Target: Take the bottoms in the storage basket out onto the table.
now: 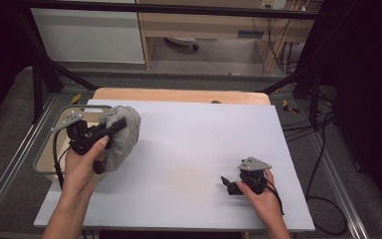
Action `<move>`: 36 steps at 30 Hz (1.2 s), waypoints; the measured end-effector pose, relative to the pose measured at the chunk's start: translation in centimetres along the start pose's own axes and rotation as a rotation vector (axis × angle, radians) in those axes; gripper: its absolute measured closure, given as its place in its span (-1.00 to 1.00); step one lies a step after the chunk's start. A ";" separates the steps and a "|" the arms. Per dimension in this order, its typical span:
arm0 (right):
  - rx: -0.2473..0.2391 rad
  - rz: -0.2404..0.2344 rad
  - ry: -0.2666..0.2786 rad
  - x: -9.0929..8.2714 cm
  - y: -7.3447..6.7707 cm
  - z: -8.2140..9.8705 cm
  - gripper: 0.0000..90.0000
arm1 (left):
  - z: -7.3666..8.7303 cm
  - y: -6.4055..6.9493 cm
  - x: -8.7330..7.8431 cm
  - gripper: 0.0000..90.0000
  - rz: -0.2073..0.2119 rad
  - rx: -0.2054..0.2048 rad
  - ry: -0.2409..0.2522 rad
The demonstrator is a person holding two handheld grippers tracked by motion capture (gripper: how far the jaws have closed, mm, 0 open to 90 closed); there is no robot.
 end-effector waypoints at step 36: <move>0.001 -0.003 0.001 -0.1 0.0 -0.1 -0.95 | 3.6 3.0 2.9 0.35 0.083 0.006 -0.098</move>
Point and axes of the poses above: each handheld gripper's, and its own axes: x roughly forward along the jaws, z roughly out of its underside, y roughly to its right, the point moved 10 cm from there along x, roughly forward along the jaws, and after that the axes turned 6 degrees about x, right-handed, at the moved point
